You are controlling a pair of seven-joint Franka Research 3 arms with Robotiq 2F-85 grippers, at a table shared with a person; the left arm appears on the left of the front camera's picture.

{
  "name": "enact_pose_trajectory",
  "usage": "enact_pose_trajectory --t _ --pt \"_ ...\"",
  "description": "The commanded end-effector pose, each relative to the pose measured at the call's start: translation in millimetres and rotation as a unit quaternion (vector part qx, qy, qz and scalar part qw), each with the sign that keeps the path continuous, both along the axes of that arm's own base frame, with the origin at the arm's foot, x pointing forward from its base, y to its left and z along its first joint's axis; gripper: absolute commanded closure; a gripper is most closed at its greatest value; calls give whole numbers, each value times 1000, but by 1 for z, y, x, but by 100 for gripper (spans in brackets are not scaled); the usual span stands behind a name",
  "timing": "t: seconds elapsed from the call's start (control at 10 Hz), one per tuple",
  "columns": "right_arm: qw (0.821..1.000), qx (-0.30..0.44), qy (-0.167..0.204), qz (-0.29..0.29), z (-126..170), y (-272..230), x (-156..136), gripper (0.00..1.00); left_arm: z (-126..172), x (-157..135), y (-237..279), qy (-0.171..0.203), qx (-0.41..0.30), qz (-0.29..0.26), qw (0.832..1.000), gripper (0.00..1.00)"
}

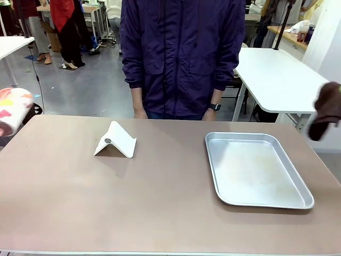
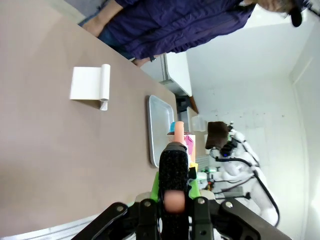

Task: Clean the surface of the table.
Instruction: Return the Lint Roller and towel to their original positions.

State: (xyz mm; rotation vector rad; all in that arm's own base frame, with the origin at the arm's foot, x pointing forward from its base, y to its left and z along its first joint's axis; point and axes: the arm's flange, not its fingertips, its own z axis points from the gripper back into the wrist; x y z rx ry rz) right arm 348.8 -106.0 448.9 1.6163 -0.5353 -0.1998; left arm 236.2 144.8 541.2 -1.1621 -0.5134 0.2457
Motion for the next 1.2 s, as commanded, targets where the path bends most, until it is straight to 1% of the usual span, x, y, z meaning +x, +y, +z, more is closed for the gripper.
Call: enact_pose_trajectory --t 0.0,0.1,0.2,0.3,0.4,0.5,0.6,0.7,0.8,0.9,1.0,1.1 --pt "999 -46 12 -3 15 76 37 90 10 42 -55 11 17 22 1000 78" --pt "997 -74 14 1 16 120 63 90 9 73 -84 -2 39 41 998 78" --pt "994 -107 3 2 11 160 84 90 2 94 -115 0 56 3 998 78" --pt "989 -145 7 22 2 194 101 90 -6 116 -143 2 72 -33 997 78" --pt "985 -165 14 45 -10 220 114 90 -15 134 -165 6 92 -61 994 78" --pt "982 -181 27 54 -26 237 125 90 -27 152 -182 25 102 -77 991 78" --pt "977 -198 42 69 -45 250 133 90 -44 172 -198 44 128 -92 987 78" --pt "972 -213 53 84 -63 259 137 90 -61 189 -210 61 154 -86 982 78" --pt "965 -229 67 106 -83 267 137 90 -77 205 -223 68 173 -90 978 78" --pt "956 -251 87 126 -105 273 135 90 -91 222 -234 64 214 -65 973 78" --pt "945 -275 103 142 -127 277 132 90 -104 234 -244 61 227 -49 971 78" --pt "941 -276 114 160 -136 277 130 90 -112 241 -248 56 237 -30 969 78"
